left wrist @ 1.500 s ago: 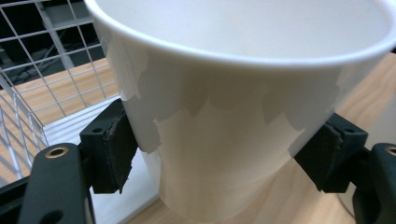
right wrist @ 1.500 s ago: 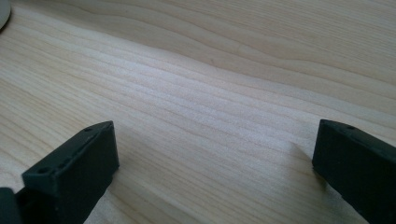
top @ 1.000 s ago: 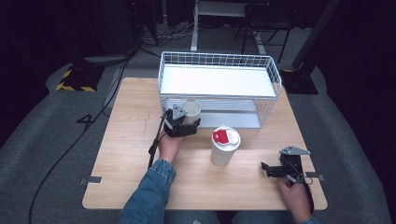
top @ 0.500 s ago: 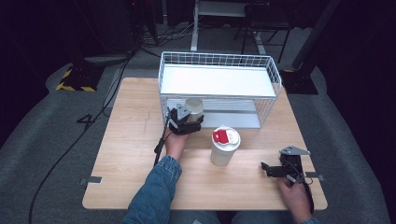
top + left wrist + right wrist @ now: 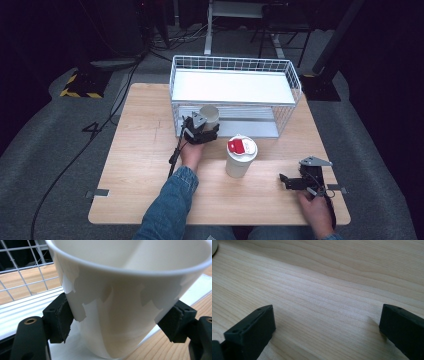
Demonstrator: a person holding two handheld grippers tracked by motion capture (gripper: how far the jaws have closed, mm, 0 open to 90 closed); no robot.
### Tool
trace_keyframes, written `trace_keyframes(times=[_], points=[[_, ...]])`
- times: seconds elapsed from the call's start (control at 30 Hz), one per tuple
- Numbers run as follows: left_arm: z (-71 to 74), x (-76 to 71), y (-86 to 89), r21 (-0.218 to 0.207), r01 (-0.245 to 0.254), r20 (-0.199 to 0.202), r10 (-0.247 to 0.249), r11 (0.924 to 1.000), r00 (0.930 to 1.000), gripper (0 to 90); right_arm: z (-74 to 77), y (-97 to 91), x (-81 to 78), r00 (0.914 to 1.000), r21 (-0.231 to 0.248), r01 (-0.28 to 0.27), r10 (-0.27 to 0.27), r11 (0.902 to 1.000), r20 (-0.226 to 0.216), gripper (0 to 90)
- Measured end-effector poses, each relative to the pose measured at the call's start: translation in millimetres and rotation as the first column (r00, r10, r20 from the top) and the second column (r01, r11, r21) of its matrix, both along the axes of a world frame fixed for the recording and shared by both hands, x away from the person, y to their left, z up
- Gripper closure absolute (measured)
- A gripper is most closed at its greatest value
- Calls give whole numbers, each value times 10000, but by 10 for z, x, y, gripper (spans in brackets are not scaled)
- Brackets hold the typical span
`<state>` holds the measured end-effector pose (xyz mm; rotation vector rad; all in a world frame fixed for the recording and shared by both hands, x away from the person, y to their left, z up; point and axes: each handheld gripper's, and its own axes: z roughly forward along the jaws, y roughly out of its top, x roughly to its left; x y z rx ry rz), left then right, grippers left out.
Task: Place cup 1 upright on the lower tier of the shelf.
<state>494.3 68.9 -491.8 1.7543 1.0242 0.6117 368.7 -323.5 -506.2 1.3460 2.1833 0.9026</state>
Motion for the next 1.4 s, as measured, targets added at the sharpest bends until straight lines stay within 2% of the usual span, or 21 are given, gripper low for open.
trace_keyframes(times=[0.07, 0.27, 0.6, 0.7, 0.9, 0.93, 1.07, 1.4], points=[[-3, 7, -7, -43, -59, -31, 58, 10000, 10000, 228, 0, 0, 0, 10000, 1, 2, -2, 10000, 0, 6], [40, 61, -62, 348, 138, -184, -132, 9993, 9997, 227, 0, 0, 0, 10000, 0, 2, -2, 10000, 2, 6], [31, 109, -104, 236, 140, -343, -132, 9996, 9993, 227, 0, 0, 0, 10000, 0, 1, -1, 10000, 2, 6], [33, 119, -91, 106, 161, -511, -155, 9998, 9986, 223, 0, 0, 0, 10000, -1, 0, 0, 10000, 3, 6], [22, 126, -84, 39, -81, -675, 84, 10000, 9977, 89, 0, 0, 0, 10000, -3, 2, -2, 10000, 2, 6], [23, 124, -89, 20, -97, -687, 98, 10000, 9976, 50, 0, 0, 0, 10000, 0, 2, -2, 10000, 3, 6], [60, 96, -79, 53, 84, -624, -81, 10000, 9980, 31, 0, 0, 0, 10000, -3, 2, -2, 10000, 2, 6], [249, -78, 20, 380, 114, -555, -93, 9992, 9984, 46, 0, 0, 0, 10000, -1, 0, 0, 10000, 2, 6]])
